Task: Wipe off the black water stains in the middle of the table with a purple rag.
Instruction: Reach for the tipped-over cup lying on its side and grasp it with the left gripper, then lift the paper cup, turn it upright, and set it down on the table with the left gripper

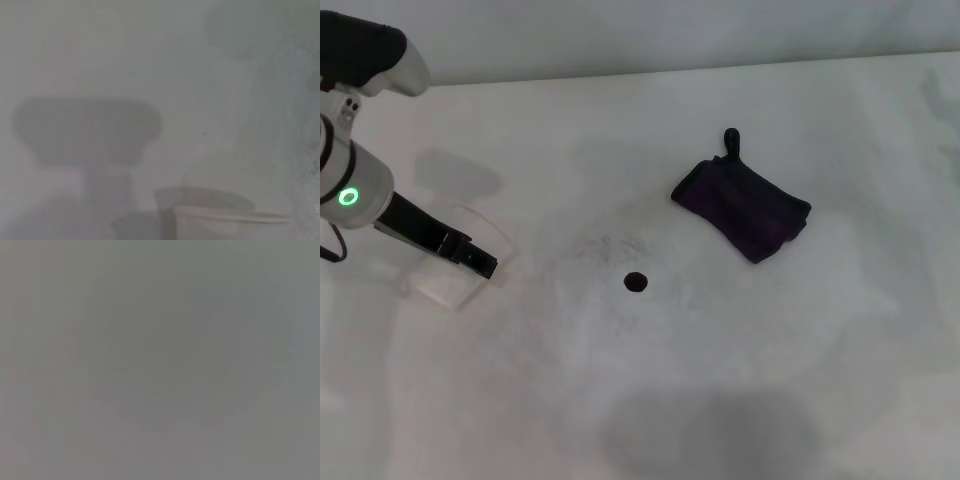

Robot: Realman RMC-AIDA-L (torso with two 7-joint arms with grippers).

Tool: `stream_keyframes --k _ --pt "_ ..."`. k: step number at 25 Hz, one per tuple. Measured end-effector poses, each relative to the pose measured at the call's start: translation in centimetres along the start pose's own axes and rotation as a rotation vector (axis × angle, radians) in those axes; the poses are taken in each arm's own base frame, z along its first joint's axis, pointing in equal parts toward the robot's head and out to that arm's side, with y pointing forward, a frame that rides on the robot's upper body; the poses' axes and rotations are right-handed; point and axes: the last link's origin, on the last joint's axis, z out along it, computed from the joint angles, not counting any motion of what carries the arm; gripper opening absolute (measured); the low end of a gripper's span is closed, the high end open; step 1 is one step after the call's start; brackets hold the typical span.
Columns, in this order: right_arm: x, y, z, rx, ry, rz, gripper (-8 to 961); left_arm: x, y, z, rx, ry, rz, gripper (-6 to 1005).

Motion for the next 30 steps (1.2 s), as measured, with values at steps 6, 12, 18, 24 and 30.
stream_keyframes --k 6,12,18,24,30 --pt "-0.1 0.2 0.2 -0.005 -0.003 0.001 872 -0.1 -0.2 0.4 0.01 0.008 -0.007 857" --pt "-0.3 0.2 0.3 -0.005 -0.006 -0.001 872 -0.2 -0.5 0.5 0.024 0.016 -0.01 855" --pt "-0.2 0.2 0.2 -0.003 -0.005 0.001 872 0.3 -0.8 0.5 0.044 0.061 -0.022 852" --pt "-0.1 -0.1 0.1 0.005 -0.004 0.004 872 1.0 -1.0 0.3 0.062 0.1 -0.02 716" --pt "-0.1 -0.2 0.0 0.008 -0.003 0.006 872 2.1 -1.8 0.1 0.114 0.192 -0.03 695"
